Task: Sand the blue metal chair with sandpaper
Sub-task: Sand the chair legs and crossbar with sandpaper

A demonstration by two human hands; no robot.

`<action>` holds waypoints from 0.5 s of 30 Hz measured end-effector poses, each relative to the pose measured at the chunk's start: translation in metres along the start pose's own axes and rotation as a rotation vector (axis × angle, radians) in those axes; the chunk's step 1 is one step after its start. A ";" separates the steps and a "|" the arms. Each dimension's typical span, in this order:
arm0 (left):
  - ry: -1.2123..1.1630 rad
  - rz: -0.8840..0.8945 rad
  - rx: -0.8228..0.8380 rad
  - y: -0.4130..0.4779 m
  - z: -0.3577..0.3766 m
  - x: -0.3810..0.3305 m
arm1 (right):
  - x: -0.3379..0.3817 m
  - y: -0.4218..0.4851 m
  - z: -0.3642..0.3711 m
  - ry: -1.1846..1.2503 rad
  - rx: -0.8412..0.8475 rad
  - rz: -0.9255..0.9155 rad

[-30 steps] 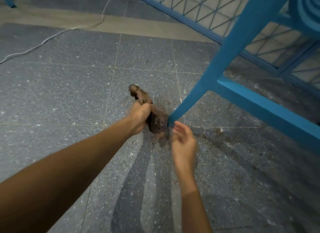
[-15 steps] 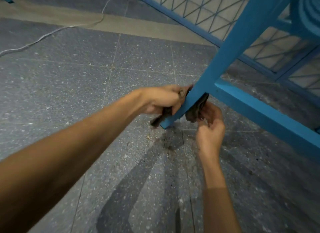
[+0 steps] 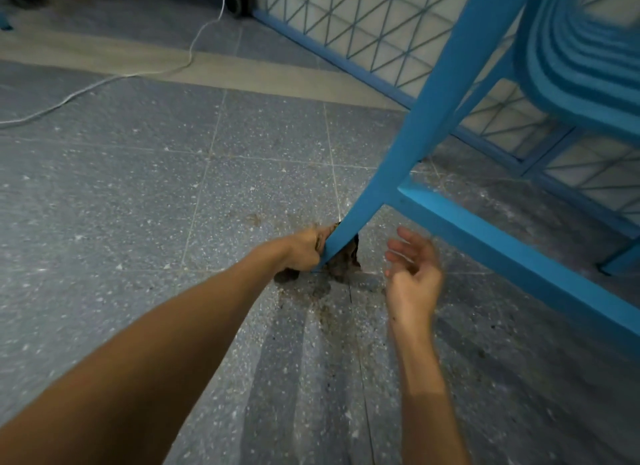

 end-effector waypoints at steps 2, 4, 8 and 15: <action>-0.018 -0.023 0.068 -0.006 -0.003 -0.011 | -0.002 -0.001 -0.004 0.022 -0.010 0.009; -0.078 0.035 0.144 -0.018 -0.012 -0.043 | -0.004 0.001 -0.006 0.026 -0.018 0.016; -0.203 0.175 0.252 -0.057 -0.037 -0.115 | 0.004 -0.005 -0.005 0.044 -0.017 0.014; -0.502 0.374 -0.136 -0.070 -0.017 -0.082 | 0.018 -0.003 -0.012 0.085 -0.076 0.057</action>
Point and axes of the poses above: each hand's wrist, its own y-axis towards the middle knuckle, its own z-axis out of the palm, x = y × z, the point moved 10 cm from there along y, towards the middle knuckle, and after that the axes turned 6 degrees about -y, right-handed, at the moved point
